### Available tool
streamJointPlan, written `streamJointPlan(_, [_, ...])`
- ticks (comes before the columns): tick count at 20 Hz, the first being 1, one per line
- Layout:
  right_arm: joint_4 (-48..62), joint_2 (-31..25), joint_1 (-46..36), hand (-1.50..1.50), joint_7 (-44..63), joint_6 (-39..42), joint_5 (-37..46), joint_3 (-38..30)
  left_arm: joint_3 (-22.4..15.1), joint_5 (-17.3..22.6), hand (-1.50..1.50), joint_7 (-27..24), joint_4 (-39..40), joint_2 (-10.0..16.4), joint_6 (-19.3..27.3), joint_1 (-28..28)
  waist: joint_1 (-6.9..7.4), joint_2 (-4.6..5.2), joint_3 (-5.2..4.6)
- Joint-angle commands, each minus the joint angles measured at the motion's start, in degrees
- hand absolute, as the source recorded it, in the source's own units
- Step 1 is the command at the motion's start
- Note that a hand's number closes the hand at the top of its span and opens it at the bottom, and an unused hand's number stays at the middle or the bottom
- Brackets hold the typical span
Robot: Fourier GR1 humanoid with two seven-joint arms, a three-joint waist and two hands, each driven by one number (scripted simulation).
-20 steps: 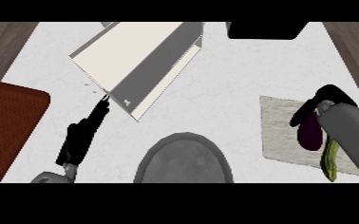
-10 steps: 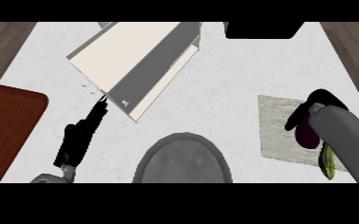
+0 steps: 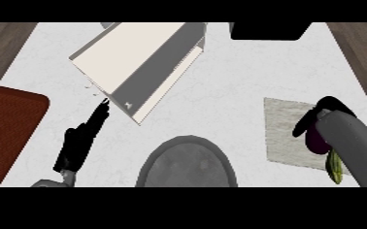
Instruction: Pick the eggplant from the placemat and place it in the tiered shelf
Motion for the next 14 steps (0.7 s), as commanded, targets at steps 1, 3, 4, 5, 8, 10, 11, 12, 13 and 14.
streamJointPlan(1, [3.31, 2.8, -0.06, 1.5, 7.2, -1.8, 2.1, -1.02, 1.09, 0.04, 0.0, 1.05, -1.87, 0.46, -0.75, 0.62, 0.02, 0.25, 0.25])
streamJointPlan(3, [-2.67, 3.23, 0.66, 1.5, 8.15, 1.39, 3.3, -0.28, 1.23, -1.71, 0.0, 0.68, 1.74, -1.45, -0.13, -1.77, -0.64, 0.11, 0.2])
streamJointPlan(4, [3.35, 1.64, -0.73, 1.5, 0.85, 3.74, 3.12, -2.2, 1.7, -1.27, 0.0, -1.62, 0.7, -0.85, -1.39, 0.6, -0.05, 0.3, 0.24])
streamJointPlan(5, [0.91, 4.45, -0.21, 1.5, 2.66, 0.63, 4.17, -2.16, 1.08, -2.65, 0.0, -0.66, 2.49, -3.52, 0.52, -1.61, -0.33, 0.25, 0.23])
streamJointPlan(8, [4.07, 5.64, -1.42, 1.5, 1.25, -0.67, 6.26, -2.63, 2.88, -1.48, 0.0, -0.48, 1.56, -1.12, -2.06, -0.97, 0.06, 0.33, 0.25])
streamJointPlan(10, [6.48, 3.36, -2.52, 1.5, -2.15, 0.57, 7.17, -4.02, 2.44, -2.32, 0.0, 2.02, 3.22, -3.21, -1.44, -4.53, -0.16, 0.39, 0.26])
streamJointPlan(11, [2.24, 6.17, 0.62, 1.5, 2.57, -2.33, 8.66, -1.93, 2.01, -1.73, 0.0, 1.73, 0.09, -2.53, -1.99, -0.71, -0.39, 0.15, 0.23])
streamJointPlan(12, [1.05, 3.09, 3.04, 1.5, -0.25, -2.35, 9.15, -2.38, 1.13, -2.96, 0.0, -0.5, -1.36, -3.63, -0.3, 2.82, -0.48, 0.08, 0.22])
streamJointPlan(13, [4.0, 3.95, 0.57, 1.5, 0.8, -2.64, 10.62, -2.12, 1.76, -2.03, 0.0, 2.02, -4.6, -1.49, -1.79, 2.86, 0.08, 0.17, 0.26])
streamJointPlan(14, [1.88, 3.21, -0.38, 1.5, 2.5, -2.04, 11.2, -2.35, 3.7, -0.64, 0.0, 1.07, -0.34, -1.03, -4.23, -0.69, -0.45, 0.17, 0.21])
